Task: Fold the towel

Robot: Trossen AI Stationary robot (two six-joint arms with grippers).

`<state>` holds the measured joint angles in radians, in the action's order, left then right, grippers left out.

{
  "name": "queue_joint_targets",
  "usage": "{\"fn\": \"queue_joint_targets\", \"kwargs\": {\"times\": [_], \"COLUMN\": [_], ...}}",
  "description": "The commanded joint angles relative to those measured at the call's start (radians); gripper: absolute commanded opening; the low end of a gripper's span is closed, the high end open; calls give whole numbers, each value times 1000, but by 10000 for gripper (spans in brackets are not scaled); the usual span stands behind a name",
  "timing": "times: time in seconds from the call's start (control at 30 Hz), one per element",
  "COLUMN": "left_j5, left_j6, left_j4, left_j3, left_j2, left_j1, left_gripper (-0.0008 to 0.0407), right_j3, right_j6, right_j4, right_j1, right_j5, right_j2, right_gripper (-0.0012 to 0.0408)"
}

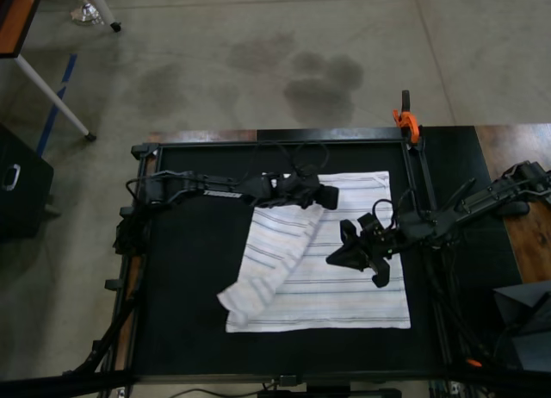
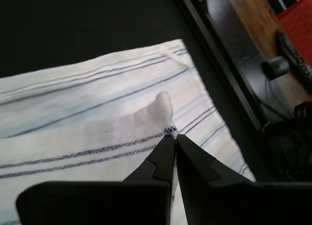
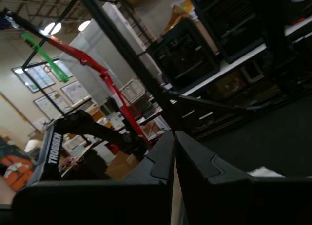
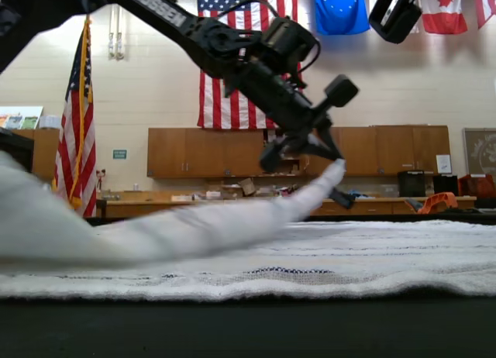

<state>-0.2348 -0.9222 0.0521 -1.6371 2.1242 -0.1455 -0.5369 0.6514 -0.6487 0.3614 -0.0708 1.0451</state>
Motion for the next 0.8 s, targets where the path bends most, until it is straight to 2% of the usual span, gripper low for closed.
{"fn": "queue_joint_targets", "kwargs": {"times": [0.0,0.23,0.53,0.63,0.77], "left_j5": [3,16,149,157,187], "left_j6": [16,38,128,163,223], "left_j4": [-1,-2,0,-2,0], "left_j3": [-56,-194,-341,-354,-352], "left_j2": [40,152,236,231,217], "left_j1": [-1,-8,-44,-60,-78], "left_gripper": [0,0,11,50,148], "right_j3": [0,0,0,0,0], "right_j6": [-1,0,31,40,47], "right_j4": [-3,-4,-10,-10,-10], "right_j1": [19,58,123,151,183], "right_j5": [-23,-76,-163,-213,-267], "right_j2": [0,0,0,0,0], "right_gripper": [1,1,1,1,1]}}
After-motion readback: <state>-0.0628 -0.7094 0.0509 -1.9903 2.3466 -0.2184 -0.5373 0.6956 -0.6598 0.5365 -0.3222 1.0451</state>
